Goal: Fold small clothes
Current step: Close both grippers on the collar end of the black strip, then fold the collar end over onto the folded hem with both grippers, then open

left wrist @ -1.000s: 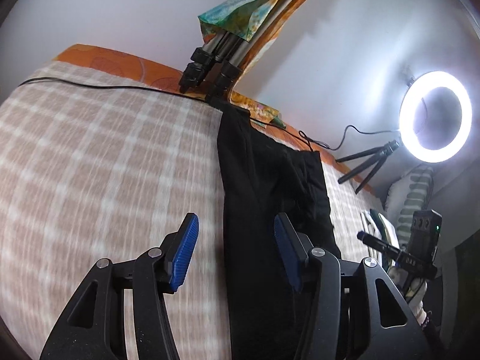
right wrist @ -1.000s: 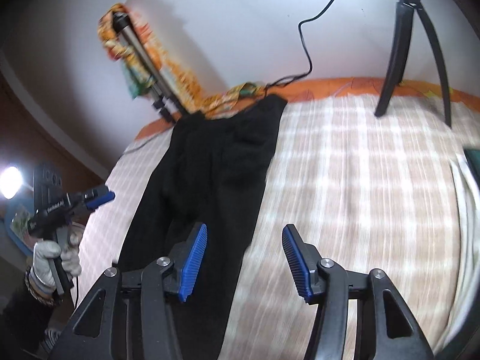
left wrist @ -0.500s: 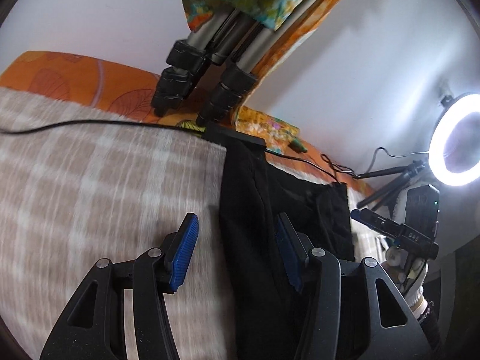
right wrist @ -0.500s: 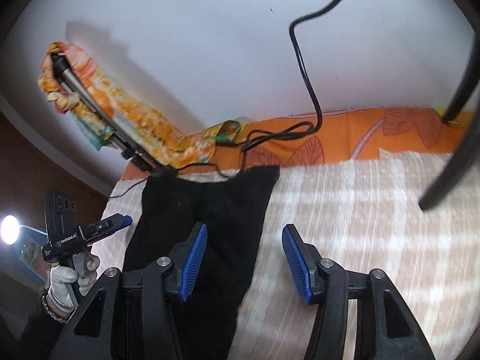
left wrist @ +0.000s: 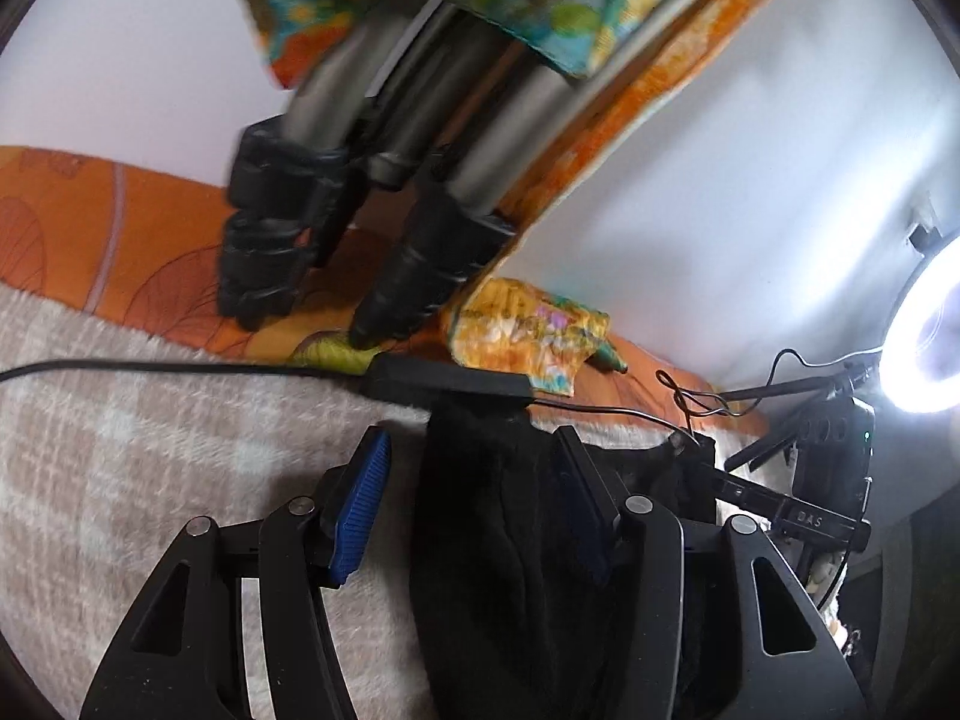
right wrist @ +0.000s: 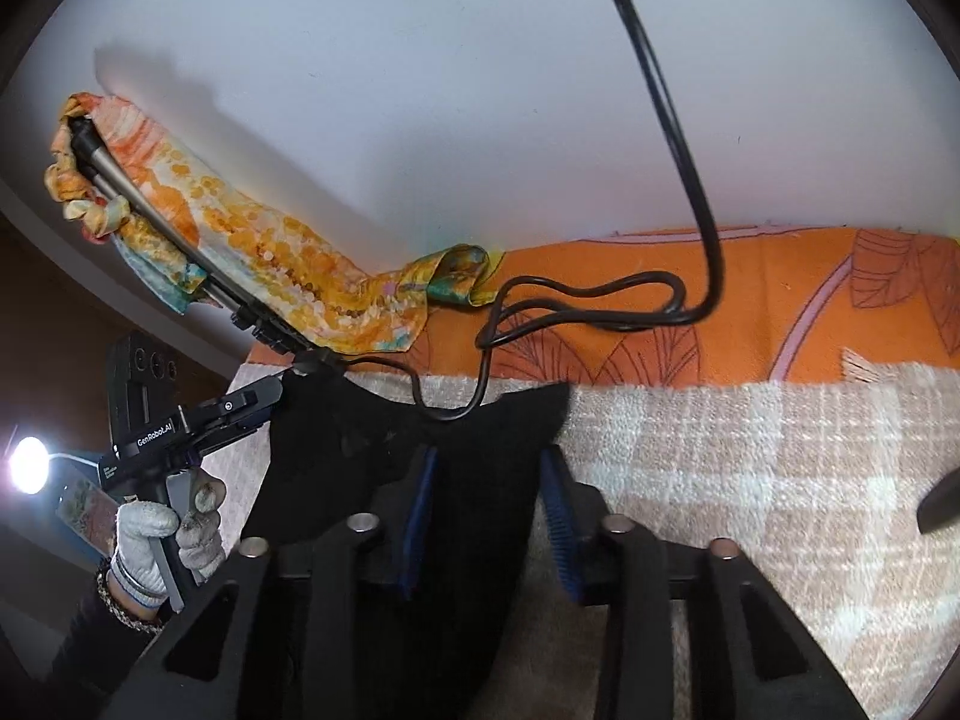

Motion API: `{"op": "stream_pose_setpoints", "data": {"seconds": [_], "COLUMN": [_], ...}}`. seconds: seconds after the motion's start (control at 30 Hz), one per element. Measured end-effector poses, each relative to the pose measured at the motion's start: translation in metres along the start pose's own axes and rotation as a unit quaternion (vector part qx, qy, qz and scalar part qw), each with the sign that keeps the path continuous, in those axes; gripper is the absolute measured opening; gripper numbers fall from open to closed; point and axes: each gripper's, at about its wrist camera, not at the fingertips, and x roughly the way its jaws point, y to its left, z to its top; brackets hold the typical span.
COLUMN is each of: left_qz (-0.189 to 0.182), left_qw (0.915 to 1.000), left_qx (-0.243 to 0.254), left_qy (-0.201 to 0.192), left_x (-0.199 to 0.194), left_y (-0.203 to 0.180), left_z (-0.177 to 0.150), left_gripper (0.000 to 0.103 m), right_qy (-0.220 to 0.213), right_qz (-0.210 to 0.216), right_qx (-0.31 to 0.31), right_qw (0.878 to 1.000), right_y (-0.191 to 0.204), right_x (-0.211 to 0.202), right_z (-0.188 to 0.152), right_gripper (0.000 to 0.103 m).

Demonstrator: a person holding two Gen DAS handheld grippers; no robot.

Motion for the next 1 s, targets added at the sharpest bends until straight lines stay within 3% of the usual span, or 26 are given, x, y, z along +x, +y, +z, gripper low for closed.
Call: {"op": "stream_pose_setpoints", "data": {"seconds": [0.03,0.07,0.1,0.33,0.67,1.0], "left_qz": [-0.001,0.003,0.006,-0.043,-0.054,-0.07], "left_qw": [0.9999,0.9997,0.9996,0.9988,0.9973,0.9946], "left_qx": [0.008,0.018,0.022,0.014,0.033,0.055], "left_qy": [0.007,0.016,0.016,-0.02,-0.038,-0.053], "left_x": [0.003,0.008,0.012,-0.005,-0.034,-0.073], "left_y": [-0.003,-0.006,-0.007,-0.014,-0.019,-0.046], "left_z": [-0.001,-0.002,-0.003,0.002,0.004,-0.008], "left_gripper": [0.029,0.01,0.007,0.004,0.004,0.004], "right_qy": [0.003,0.011,0.018,-0.011,-0.022,-0.052], "right_qz": [-0.002,-0.003,-0.009,-0.023,-0.037,-0.022], "right_qx": [0.0,0.002,0.003,-0.044,-0.054,-0.079], "right_qw": [1.0,1.0,1.0,0.999,0.998,0.995], "right_y": [0.0,0.002,0.003,0.035,0.047,0.078], "right_x": [0.001,0.002,0.003,-0.021,-0.022,-0.065], "right_z": [0.0,0.001,0.001,0.017,0.021,0.012], "right_gripper": [0.02,0.012,0.007,0.001,0.001,0.001]}}
